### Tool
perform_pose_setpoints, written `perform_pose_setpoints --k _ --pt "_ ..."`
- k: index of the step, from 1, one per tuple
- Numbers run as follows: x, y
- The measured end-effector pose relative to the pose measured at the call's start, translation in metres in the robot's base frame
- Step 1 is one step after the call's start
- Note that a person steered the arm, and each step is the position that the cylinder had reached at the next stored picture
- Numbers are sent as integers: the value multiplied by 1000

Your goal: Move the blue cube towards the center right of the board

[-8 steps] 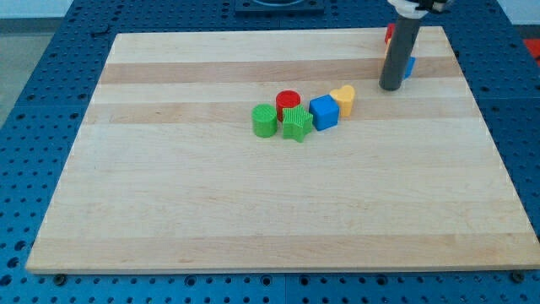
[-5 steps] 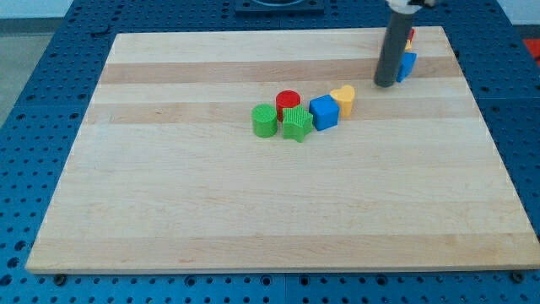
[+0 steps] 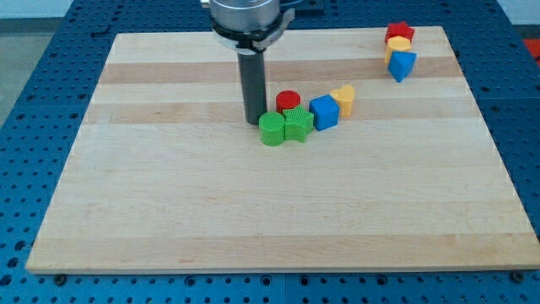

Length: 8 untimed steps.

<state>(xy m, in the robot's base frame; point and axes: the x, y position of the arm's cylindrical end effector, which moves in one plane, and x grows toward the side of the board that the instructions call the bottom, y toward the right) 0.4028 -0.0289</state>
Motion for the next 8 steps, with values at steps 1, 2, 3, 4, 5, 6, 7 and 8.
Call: perform_pose_setpoints --k 1,2,3,4,5,6,7,8 --pt "-1 38" --pt "-8 67" --pt "-17 97" --pt "-21 129" --pt "-21 148" --pt "-21 155" --pt "-21 148" --pt "-8 103"
